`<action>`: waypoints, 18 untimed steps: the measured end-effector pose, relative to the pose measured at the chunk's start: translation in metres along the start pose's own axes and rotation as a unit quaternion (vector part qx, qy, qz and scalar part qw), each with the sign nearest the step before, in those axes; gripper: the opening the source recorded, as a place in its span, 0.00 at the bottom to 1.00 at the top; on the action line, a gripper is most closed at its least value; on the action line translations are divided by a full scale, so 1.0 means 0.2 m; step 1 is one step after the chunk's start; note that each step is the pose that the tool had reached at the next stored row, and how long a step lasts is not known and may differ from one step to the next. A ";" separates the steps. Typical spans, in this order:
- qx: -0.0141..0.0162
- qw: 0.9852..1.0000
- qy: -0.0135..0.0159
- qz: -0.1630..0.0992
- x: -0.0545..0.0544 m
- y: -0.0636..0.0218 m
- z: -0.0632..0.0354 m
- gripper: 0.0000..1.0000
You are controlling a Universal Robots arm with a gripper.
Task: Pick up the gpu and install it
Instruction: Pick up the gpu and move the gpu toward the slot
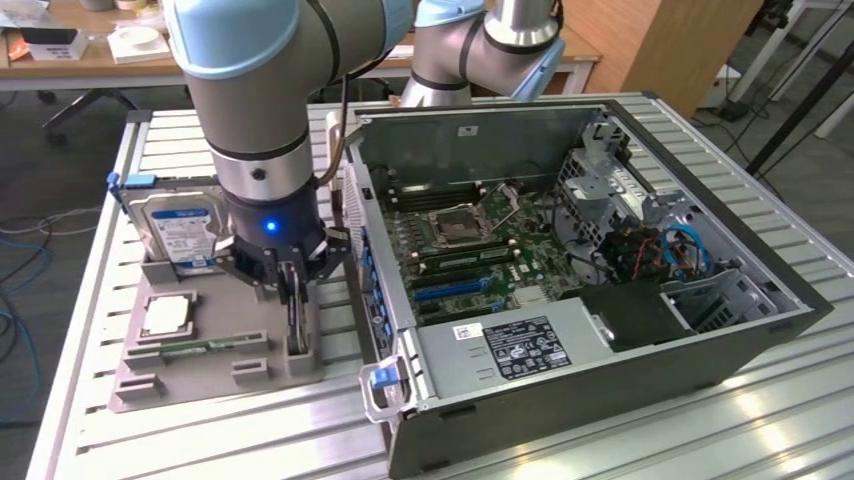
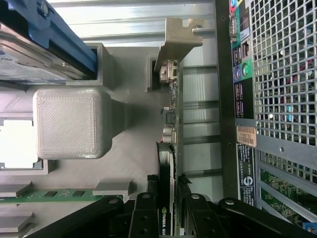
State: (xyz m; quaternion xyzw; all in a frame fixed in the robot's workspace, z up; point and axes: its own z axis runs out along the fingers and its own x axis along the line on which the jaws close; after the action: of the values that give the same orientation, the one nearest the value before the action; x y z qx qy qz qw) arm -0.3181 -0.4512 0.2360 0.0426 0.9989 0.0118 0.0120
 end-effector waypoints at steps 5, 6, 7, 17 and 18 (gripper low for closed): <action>0.003 1.000 0.000 -0.005 0.00 -0.001 0.000 0.27; 0.003 1.000 0.000 -0.005 0.00 0.000 0.000 0.27; 0.003 1.000 0.000 -0.005 0.00 0.000 0.000 0.27; 0.002 1.000 0.000 -0.005 0.00 0.000 -0.031 0.27; 0.002 1.000 0.000 -0.005 0.00 0.001 -0.035 0.27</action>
State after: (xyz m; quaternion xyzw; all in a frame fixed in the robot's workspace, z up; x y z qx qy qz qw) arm -0.3181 -0.4513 0.2431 0.0375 0.9992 0.0093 0.0120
